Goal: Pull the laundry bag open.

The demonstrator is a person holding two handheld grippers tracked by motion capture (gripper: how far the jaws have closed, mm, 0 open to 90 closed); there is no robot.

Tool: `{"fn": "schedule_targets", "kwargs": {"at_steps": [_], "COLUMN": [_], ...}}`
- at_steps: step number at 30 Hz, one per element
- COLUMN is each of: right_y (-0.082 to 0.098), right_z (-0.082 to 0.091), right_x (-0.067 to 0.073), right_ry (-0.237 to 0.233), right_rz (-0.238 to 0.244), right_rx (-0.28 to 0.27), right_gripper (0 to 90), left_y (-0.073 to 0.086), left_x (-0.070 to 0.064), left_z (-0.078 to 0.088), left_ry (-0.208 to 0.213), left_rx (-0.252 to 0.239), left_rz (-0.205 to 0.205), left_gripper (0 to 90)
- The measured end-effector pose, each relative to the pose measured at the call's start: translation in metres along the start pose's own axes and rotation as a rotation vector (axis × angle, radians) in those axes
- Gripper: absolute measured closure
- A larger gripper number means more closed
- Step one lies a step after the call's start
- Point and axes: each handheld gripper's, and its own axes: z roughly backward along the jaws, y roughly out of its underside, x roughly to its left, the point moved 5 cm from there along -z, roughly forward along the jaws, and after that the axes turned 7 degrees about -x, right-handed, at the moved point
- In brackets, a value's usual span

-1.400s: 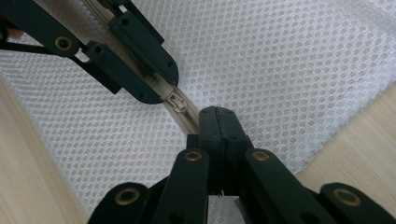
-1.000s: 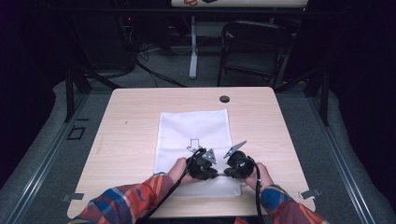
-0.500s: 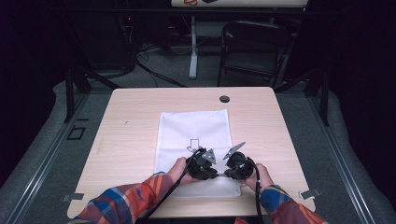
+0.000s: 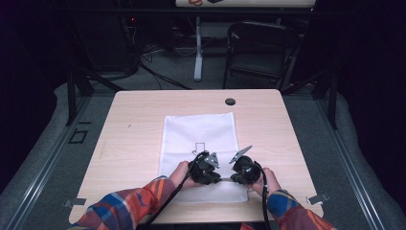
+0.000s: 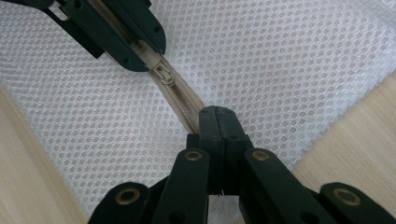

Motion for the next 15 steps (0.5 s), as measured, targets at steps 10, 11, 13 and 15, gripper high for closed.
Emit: {"fn": "schedule_targets", "kwargs": {"at_steps": [10,11,13,15], "right_y": [0.001,0.001,0.001,0.001], "right_z": [0.001,0.001,0.001,0.001], "right_x": [0.0,-0.001,-0.001,-0.002], "right_ry": [0.009,0.009,0.011,0.009], "right_rz": [-0.01,-0.008,-0.005,-0.004], "right_rx": [0.004,0.006,0.008,0.009], "right_gripper": [90.0,90.0,90.0,90.0], "left_y": [0.005,0.006,0.008,0.009], "left_x": [0.003,0.004,0.005,0.006], "left_z": [0.007,0.008,0.01,0.012], "left_ry": [-0.011,-0.009,-0.016,-0.018], "left_rx": [0.007,0.006,0.01,0.005], "left_rz": [0.008,0.009,0.011,0.016], "left_gripper": [81.5,81.5,81.5,81.5]}}
